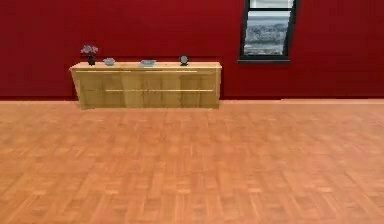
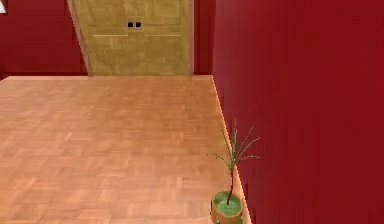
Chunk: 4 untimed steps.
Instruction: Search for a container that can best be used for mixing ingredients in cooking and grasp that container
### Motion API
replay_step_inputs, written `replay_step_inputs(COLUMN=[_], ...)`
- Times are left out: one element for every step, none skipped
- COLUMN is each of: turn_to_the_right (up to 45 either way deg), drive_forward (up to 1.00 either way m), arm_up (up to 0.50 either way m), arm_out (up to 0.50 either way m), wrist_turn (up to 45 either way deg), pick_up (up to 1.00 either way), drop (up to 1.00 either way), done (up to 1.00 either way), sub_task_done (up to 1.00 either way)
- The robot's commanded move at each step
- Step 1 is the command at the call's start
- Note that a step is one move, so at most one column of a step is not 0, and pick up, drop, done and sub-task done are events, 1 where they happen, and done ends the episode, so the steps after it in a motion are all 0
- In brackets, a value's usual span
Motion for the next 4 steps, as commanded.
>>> replay_step_inputs(turn_to_the_right=[0.0,-12.0,0.0,0.0], drive_forward=[0.15,0.00,1.00,1.00], arm_up=[0.00,0.00,0.00,0.00], arm_out=[0.00,0.00,0.00,0.00], wrist_turn=[0.0,0.0,0.0,0.0], pick_up=[0.00,0.00,0.00,0.00], drop=[0.00,0.00,0.00,0.00], done=[0.00,0.00,0.00,0.00], sub_task_done=[0.00,0.00,0.00,0.00])
